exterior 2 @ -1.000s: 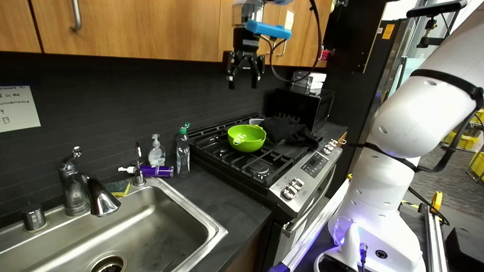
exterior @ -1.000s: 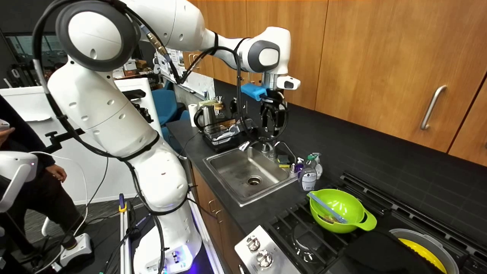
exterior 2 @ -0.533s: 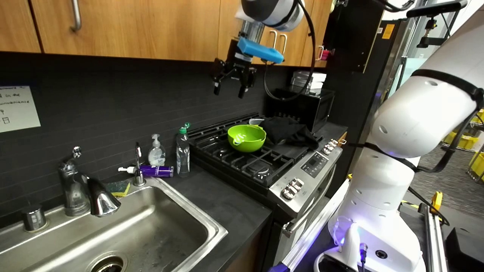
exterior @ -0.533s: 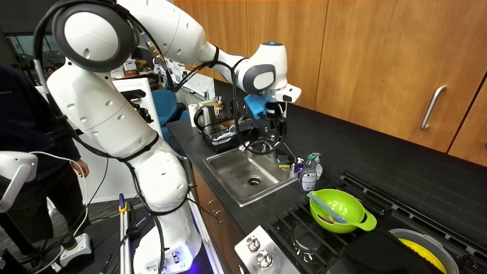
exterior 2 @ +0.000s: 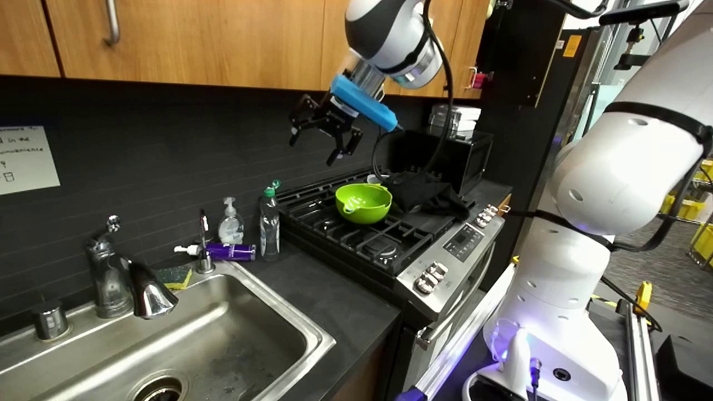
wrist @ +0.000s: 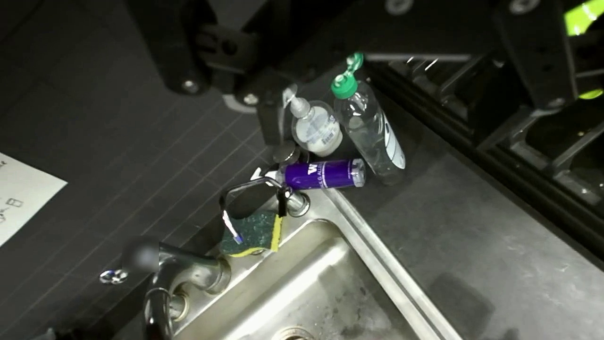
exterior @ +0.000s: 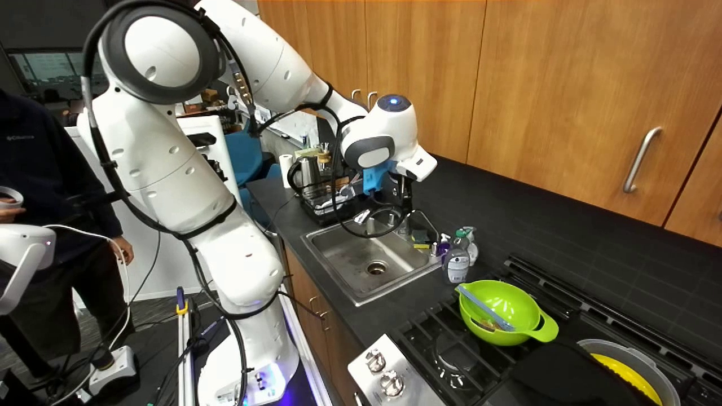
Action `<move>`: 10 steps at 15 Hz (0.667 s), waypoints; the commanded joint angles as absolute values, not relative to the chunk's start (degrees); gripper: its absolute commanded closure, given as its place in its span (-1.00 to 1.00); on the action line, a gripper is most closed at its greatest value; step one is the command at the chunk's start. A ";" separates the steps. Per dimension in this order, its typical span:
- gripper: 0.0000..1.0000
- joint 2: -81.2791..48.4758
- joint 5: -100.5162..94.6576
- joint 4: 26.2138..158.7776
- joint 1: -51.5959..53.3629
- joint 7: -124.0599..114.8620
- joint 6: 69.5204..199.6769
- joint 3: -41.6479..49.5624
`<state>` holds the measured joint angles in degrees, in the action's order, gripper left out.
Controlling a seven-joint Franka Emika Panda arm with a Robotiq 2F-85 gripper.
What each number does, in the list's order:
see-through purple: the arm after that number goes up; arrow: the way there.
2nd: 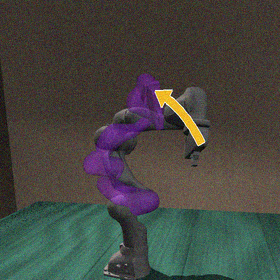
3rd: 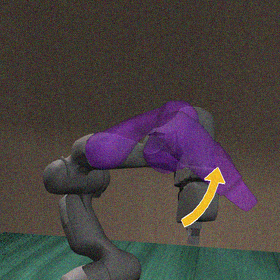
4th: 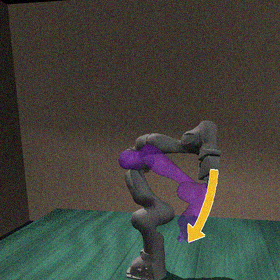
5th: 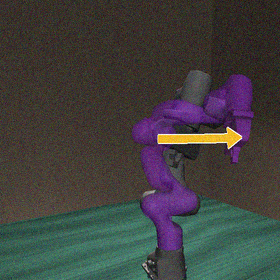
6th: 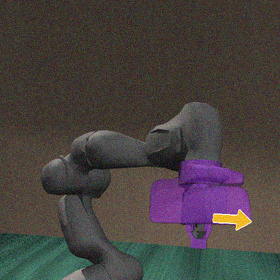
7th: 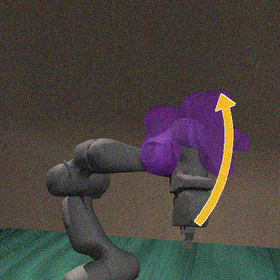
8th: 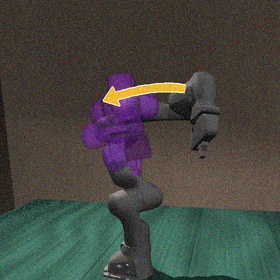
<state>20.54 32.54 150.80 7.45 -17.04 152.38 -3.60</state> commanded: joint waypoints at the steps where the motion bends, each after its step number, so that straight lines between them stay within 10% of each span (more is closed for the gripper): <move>1: -1.00 16.27 36.07 149.15 9.37 -17.40 158.08 -4.10; 10: -1.00 8.01 34.22 147.09 7.13 -26.08 176.17 -5.85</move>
